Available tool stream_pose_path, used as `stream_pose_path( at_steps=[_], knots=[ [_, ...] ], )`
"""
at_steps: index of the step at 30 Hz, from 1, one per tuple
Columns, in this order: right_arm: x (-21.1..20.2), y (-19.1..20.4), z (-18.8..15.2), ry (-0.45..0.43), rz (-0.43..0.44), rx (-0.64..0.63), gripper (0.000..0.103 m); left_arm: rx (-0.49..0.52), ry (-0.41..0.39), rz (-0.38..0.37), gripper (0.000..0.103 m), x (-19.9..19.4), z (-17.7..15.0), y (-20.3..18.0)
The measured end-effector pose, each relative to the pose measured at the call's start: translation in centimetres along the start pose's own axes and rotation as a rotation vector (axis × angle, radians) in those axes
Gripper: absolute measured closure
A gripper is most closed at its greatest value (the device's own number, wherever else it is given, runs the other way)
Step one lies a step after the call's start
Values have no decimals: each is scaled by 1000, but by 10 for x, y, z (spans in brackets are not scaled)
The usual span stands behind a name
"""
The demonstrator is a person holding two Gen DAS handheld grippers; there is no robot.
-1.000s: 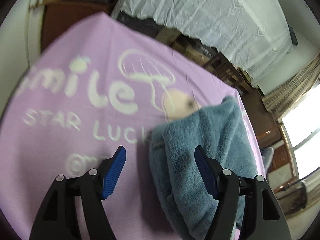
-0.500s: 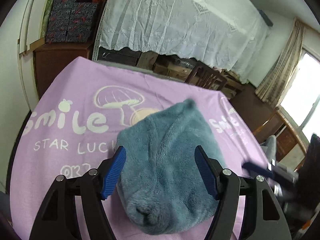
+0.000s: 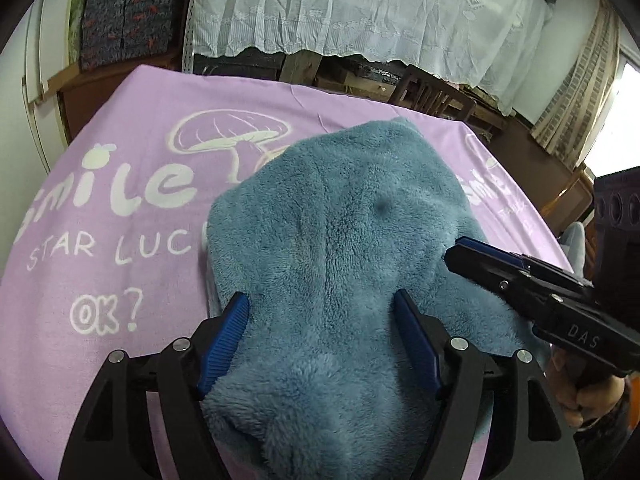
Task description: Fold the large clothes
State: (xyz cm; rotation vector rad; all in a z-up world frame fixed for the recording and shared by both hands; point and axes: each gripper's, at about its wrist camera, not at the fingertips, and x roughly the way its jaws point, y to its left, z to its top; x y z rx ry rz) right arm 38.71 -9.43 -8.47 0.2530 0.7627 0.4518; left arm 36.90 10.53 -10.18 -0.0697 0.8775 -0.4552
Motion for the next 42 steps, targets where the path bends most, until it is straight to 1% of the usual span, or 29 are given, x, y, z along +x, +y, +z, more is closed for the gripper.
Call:
stream_pose_path(
  at_steps=[2, 4, 5, 6, 8, 9, 12, 14, 18, 20, 23, 24, 25, 27, 28, 29, 30, 32, 33, 34, 38, 40, 42],
  knots=[
    [0, 1, 0, 1, 0, -7, 77, -7, 0, 0, 25, 2, -2, 1],
    [1, 0, 0, -3, -2, -12, 77, -30, 8, -5, 18, 4, -2, 6],
    [2, 0, 1, -3, -2, -14, 77, -56, 22, -15, 13, 7, -1, 11],
    [2, 0, 0, -3, -1, -15, 77, -88, 38, -45, 12, 10, -1, 16],
    [2, 0, 0, -1, 3, -10, 77, -130, 54, -91, 12, 12, 1, 24],
    [2, 0, 0, -1, 5, -8, 77, -131, 56, -93, 12, 11, 2, 25],
    [-1, 0, -1, 3, 15, -4, 77, -117, 51, -76, 13, 7, 2, 21],
    [-3, -2, 0, 5, 22, 0, 77, -116, 45, -81, 13, 1, 3, 21],
    [-11, -9, 1, 9, 45, 25, 77, -143, 28, -83, 13, -12, 3, 31],
    [-16, -12, -1, 3, 59, 38, 75, -165, 15, -78, 13, -19, 5, 37],
    [-24, -16, -1, -6, 73, 62, 68, -208, 4, -101, 14, -28, 5, 50],
    [-26, -18, -1, -11, 81, 67, 60, -225, 2, -104, 14, -30, 6, 55],
    [-29, -20, -1, -21, 78, 79, 50, -239, 1, -106, 14, -32, 5, 60],
    [-32, -22, -1, -30, 57, 86, 39, -269, -2, -114, 15, -36, 5, 68],
    [-33, -25, -1, -29, 28, 93, 32, -284, -4, -123, 15, -38, 5, 71],
    [-33, -29, -1, -29, 15, 108, 31, -296, -6, -137, 15, -39, 7, 73],
    [-33, -34, -1, -30, 28, 115, 31, -310, -7, -160, 15, -40, 6, 75],
    [-33, -49, -2, -12, 81, 192, 29, -322, -5, -215, 15, -42, 6, 74],
    [-32, -56, -3, -6, 122, 235, 28, -320, 1, -236, 14, -41, 6, 71],
    [-31, -66, -4, 4, 194, 302, 27, -316, 10, -250, 14, -40, 5, 68],
    [-26, -81, -7, 33, 345, 421, 22, -309, 60, -294, 14, -28, 0, 56],
    [-24, -83, -9, 45, 375, 442, 19, -326, 89, -330, 13, -19, -4, 51],
    [-23, -82, -9, 53, 370, 440, 16, -325, 117, -345, 12, -10, -8, 45]
  ],
)
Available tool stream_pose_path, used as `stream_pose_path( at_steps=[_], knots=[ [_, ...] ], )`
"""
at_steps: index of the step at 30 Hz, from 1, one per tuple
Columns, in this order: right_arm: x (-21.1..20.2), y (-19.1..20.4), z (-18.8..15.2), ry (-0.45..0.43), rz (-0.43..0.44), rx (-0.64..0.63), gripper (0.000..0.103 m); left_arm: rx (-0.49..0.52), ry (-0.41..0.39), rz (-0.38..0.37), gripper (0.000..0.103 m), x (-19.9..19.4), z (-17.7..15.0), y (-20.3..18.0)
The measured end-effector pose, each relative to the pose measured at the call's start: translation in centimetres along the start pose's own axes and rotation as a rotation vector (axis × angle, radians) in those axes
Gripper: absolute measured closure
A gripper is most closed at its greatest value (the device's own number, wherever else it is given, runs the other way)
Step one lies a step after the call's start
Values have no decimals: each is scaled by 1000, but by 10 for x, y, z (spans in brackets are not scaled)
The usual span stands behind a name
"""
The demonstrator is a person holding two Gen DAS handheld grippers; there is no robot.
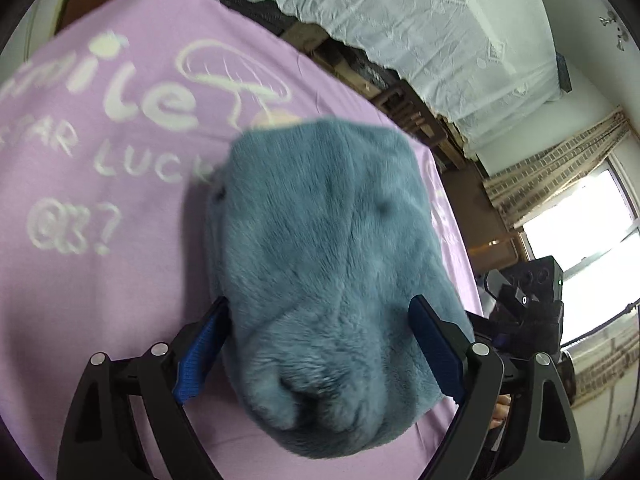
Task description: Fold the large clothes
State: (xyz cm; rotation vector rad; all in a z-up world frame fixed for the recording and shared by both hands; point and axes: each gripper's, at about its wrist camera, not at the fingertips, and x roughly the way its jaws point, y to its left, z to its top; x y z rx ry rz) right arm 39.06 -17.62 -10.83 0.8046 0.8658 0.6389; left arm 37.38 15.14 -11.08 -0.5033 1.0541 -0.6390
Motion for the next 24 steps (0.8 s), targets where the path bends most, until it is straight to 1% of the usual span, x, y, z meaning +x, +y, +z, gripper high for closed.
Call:
stream_pose_path(
  at_steps=[3, 7, 9, 12, 13, 16, 17, 21, 24],
  knots=[
    [3, 2, -4, 14, -22, -18, 13, 9, 7, 1, 7, 9, -4, -3],
    [12, 0, -8, 46, -55, -26, 12, 0, -7, -3, 5, 12, -5, -1],
    [18, -3, -10, 68, -53, -12, 12, -31, -21, 19, 5, 10, -3, 7],
    [22, -9, -13, 89, -26, 24, 13, -49, -25, 4, 5, 9, 0, 13],
    [21, -11, -14, 89, -18, 30, 12, -40, -16, -7, 5, 10, -1, 11],
    [22, -10, -17, 84, -18, 27, 12, -23, 27, -70, 5, 21, -8, 0],
    [22, -9, -17, 81, -23, 20, 12, -17, 31, -77, 5, 24, -9, -3],
    [29, -2, -18, 70, -38, 2, 11, -8, 18, -85, 5, 28, -8, -6],
    [38, 5, -18, 55, -69, -43, 10, 12, 8, -60, 9, 33, -5, -10]
  ],
)
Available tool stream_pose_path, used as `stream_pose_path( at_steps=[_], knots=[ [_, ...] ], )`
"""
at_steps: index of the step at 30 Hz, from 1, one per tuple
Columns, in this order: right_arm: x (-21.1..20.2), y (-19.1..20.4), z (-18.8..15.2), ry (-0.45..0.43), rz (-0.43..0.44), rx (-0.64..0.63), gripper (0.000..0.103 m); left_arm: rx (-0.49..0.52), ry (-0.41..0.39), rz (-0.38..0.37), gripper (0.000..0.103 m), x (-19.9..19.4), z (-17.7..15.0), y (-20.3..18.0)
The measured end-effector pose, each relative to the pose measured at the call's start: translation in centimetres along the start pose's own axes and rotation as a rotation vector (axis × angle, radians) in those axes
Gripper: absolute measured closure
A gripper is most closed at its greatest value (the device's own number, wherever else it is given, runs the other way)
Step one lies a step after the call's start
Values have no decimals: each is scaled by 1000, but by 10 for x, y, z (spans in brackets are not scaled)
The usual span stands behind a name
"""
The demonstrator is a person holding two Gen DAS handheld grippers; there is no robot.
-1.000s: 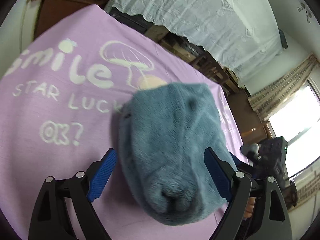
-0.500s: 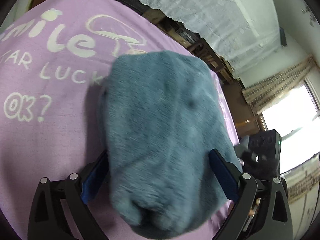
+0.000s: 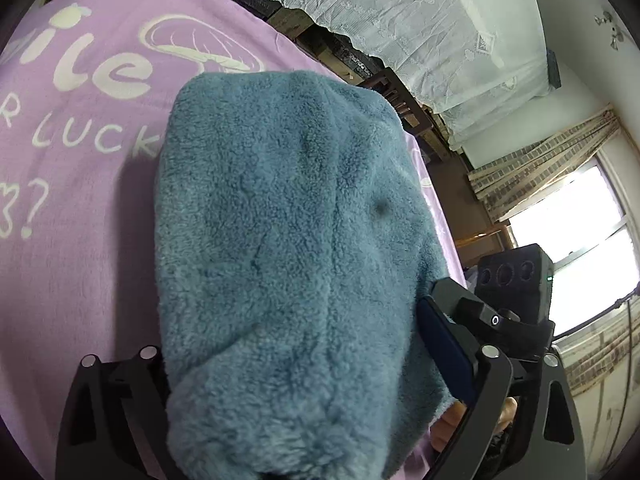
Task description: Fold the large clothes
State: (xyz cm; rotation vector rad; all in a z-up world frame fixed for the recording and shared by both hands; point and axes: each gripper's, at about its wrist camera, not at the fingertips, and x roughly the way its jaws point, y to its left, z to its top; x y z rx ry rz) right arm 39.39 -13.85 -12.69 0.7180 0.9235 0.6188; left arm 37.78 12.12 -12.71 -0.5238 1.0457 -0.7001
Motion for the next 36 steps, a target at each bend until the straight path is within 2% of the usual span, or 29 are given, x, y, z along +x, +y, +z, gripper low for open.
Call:
stream_pose_path(
  at_steps=[2, 3, 6, 9, 19, 27, 31, 36],
  knots=[
    [1, 1, -1, -11, -8, -12, 10, 0, 0, -1, 12, 0, -1, -1],
    [0, 2, -2, -13, -12, -15, 13, -3, 10, -15, 19, 2, -1, 0],
    [0, 2, -7, -22, -10, -6, 24, 15, 14, -14, 25, 2, -3, -4],
    [-4, 4, -9, -29, -1, -12, 28, 45, 4, -18, 30, 0, -4, -10],
    [-21, 14, -11, -54, 28, -39, 30, 104, -27, -38, 30, -12, -8, -22],
    [-47, 26, -15, -95, 80, -60, 30, 158, -95, -36, 30, -41, -19, -44],
    [-66, 36, -24, -115, 115, -79, 30, 158, -139, -42, 31, -58, -37, -57],
    [-96, 42, -48, -128, 136, -96, 30, 163, -150, -37, 31, -72, -65, -79]
  ],
)
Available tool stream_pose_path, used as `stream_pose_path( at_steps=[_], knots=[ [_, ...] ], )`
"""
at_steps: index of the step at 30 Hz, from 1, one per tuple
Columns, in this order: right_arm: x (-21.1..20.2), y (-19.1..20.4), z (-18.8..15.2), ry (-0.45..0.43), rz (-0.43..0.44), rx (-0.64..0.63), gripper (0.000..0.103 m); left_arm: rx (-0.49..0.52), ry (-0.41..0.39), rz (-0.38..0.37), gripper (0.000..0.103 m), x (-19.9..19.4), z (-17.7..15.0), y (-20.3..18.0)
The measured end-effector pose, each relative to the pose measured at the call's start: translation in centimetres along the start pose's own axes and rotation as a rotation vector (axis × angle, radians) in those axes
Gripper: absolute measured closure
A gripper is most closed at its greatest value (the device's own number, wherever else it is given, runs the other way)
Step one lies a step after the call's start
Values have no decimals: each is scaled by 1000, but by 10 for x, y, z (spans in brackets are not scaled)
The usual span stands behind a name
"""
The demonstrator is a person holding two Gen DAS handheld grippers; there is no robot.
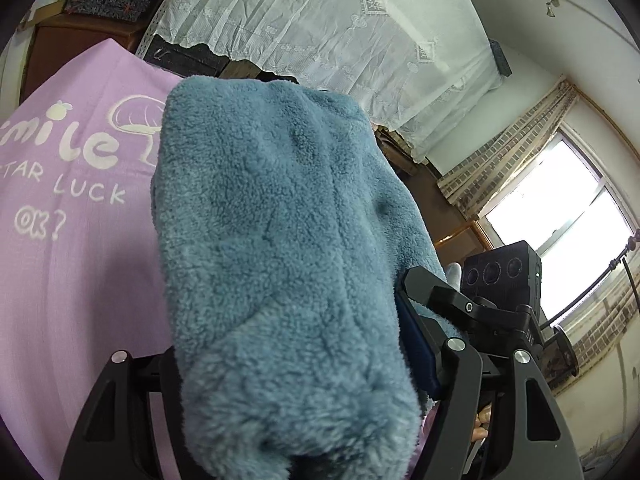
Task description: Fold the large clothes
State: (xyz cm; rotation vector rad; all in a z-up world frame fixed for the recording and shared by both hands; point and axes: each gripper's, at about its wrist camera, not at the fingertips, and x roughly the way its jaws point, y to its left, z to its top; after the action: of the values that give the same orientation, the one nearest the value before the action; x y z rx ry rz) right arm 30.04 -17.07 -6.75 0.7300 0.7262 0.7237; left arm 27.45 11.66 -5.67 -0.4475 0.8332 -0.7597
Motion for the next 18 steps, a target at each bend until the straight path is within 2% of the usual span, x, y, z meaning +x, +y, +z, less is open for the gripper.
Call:
stream_pose_path(
  at_steps=[5, 18],
  knots=[
    [-40, 13, -13, -36, 11, -12, 30, 35, -13, -14, 31, -7, -22, -37],
    [-171, 49, -69, -188, -49, -84, 29, 120, -19, -139, 31, -21, -82, -144]
  ],
)
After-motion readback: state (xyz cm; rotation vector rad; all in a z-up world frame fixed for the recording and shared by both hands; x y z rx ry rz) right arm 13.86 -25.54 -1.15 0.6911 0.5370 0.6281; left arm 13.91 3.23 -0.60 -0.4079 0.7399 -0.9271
